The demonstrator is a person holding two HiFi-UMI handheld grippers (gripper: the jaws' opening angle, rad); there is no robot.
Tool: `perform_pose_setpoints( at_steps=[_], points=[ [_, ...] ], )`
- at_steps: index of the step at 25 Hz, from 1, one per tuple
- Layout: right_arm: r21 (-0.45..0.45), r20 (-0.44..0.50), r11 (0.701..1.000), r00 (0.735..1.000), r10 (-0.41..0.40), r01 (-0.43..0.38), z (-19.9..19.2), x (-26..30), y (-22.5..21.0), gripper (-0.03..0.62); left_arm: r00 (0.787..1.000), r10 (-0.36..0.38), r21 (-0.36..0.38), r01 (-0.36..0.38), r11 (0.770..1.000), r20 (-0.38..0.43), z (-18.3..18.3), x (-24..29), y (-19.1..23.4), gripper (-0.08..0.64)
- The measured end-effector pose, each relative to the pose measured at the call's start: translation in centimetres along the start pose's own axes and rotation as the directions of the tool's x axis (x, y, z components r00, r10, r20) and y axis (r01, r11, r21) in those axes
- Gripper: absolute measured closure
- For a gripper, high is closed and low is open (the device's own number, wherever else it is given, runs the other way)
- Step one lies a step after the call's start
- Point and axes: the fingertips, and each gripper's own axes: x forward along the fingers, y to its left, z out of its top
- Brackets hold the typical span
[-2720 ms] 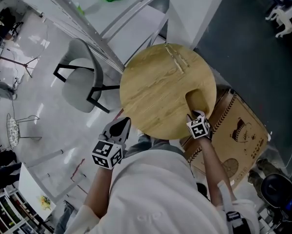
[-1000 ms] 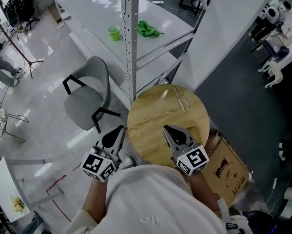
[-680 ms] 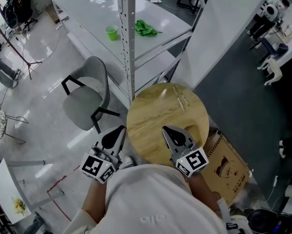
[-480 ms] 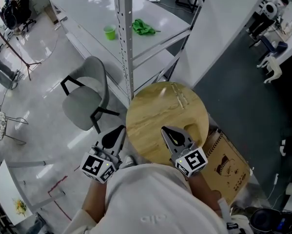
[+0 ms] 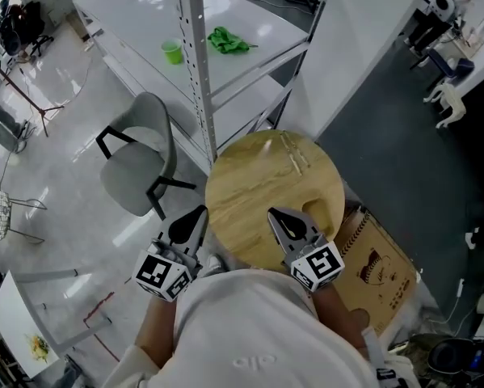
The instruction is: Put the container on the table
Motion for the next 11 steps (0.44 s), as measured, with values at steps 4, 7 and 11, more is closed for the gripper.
perform_pose_setpoints(
  at_steps=[4,7,11],
  points=[
    [0.002,-0.001,1.0,1.0,-0.01,0.01,-0.7,-0.4,-0.6,0.566,1.0,-0.007,0.0,0.007,1.0,-0.007,-0.2,0.5,-0.2,0.543],
    [0.011,0.0,1.0,1.0,-0.017,0.017,-0.8,-0.7,-0.9,0.566,1.0,-0.016,0.0,0.016,1.0,-0.01,-0.3,1.0,-0.5,0.543],
    [0.023,-0.008,0.999,1.0,-0.025,0.025,-1.1,-1.0,-1.2,0.566,1.0,-0.013,-0.006,0.013,1.0,-0.013,-0.5,1.3,-0.7,0.543]
  ],
)
